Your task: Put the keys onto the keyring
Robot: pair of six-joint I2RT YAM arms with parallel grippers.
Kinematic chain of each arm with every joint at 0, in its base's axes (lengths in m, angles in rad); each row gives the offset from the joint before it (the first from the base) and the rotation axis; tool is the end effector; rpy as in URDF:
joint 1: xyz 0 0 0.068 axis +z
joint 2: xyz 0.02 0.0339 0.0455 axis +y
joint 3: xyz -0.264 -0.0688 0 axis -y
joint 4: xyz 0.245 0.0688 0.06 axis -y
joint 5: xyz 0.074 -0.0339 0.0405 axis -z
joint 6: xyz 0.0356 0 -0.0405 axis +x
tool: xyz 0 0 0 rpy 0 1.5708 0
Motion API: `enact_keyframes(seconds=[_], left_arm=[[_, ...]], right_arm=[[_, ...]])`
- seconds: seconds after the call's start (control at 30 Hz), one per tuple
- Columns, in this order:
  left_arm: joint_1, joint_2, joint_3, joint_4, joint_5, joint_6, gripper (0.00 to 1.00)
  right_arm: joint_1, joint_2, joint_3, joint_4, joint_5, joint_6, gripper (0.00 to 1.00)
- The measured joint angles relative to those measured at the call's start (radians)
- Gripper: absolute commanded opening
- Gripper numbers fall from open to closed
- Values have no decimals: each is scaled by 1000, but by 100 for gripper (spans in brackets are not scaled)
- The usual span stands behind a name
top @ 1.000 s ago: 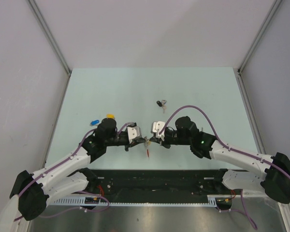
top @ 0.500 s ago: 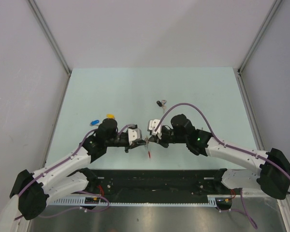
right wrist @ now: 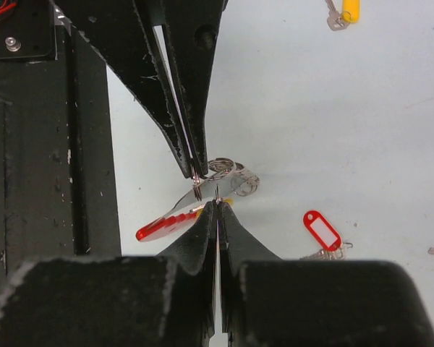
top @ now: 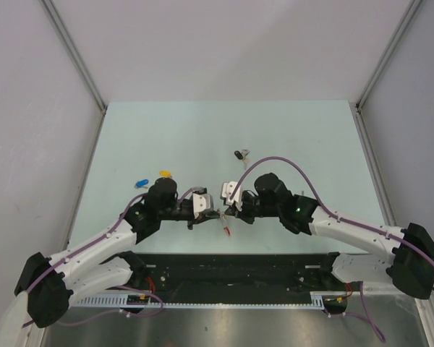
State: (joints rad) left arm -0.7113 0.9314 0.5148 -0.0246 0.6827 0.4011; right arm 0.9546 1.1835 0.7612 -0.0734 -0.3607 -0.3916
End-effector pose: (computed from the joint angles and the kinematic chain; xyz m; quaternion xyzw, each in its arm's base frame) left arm 0.1389 -0.1493 0.2377 0.5724 0.5814 -0.3573 0.4546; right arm 0.1416 0.2217 0.2612 -0.5986 0.6035 0.2879 0.4411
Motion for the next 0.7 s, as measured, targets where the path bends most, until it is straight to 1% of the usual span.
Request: enact_keyframes(seconds=[0.4,0.7], left_arm=[[0,11,0,-6,-24,19,0],[-2,11,0,-8,-24,19,0]], right_arm=[[6,-72,0,-57,31,15,0],[9,-77,0,-72,29,14,0]])
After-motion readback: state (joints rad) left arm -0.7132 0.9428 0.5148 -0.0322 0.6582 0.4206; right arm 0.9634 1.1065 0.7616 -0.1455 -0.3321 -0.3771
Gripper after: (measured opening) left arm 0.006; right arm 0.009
